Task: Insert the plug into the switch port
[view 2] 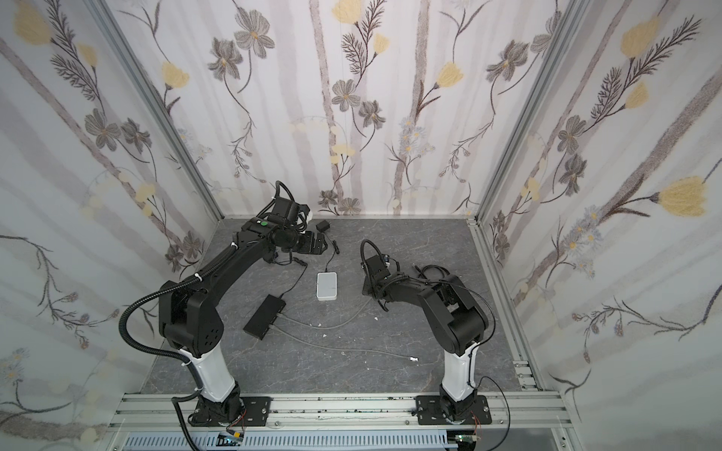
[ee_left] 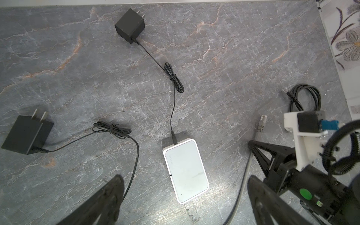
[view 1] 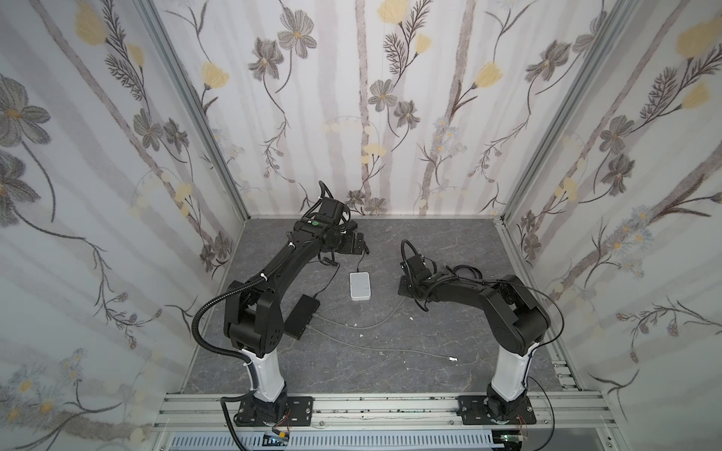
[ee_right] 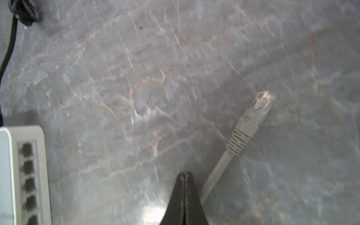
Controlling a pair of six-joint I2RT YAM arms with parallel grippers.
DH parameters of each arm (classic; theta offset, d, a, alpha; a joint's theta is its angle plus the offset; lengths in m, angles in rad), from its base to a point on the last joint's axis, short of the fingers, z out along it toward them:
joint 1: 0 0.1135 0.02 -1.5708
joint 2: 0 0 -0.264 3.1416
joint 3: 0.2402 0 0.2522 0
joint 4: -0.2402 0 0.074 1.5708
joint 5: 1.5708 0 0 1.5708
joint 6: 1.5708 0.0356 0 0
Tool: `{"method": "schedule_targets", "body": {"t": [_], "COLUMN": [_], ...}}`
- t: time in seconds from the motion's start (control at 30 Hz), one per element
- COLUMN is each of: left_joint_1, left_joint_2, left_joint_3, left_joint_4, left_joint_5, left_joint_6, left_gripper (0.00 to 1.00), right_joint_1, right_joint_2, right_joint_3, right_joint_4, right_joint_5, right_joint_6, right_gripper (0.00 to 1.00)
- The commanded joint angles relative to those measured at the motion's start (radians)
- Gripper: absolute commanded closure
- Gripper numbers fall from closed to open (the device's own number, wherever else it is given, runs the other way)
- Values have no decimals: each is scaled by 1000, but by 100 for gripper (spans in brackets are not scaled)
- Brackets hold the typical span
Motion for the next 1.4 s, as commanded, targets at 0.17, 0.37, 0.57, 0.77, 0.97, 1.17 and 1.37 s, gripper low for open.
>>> {"method": "schedule_targets", "body": {"t": [0.17, 0.37, 0.57, 0.77, 0.97, 1.17, 1.37], "left_joint_1": [6, 23, 27, 24, 13, -17, -44], "left_joint_2": [3, 72, 205, 318, 327, 325, 334], "left_joint_3": [-3, 35, 89, 152, 133, 145, 144], "left_joint_4": [6, -57, -150, -208, -172, -177, -174], "left_joint_5": [28, 23, 82, 96, 99, 3, -22], "left_joint_6": [17, -1, -20, -132, -183, -160, -165], "left_gripper": [0, 0, 0, 0, 0, 0, 0], "right_joint_1": [119, 105, -66, -242, -315, -332, -332], "right_joint_2": [-313, -481, -523, -546, -569, -556, -542], "right_joint_3": [-393, -455, -320, -257, -265, -267, -265], "right_joint_4": [27, -17, -111, -114, -100, -90, -76], "right_joint_5": [32, 105, 130, 65, 45, 78, 73], "right_joint_6": [153, 113, 5, -64, -99, -123, -123], "right_gripper": [100, 100, 100, 59, 57, 56, 56]}}
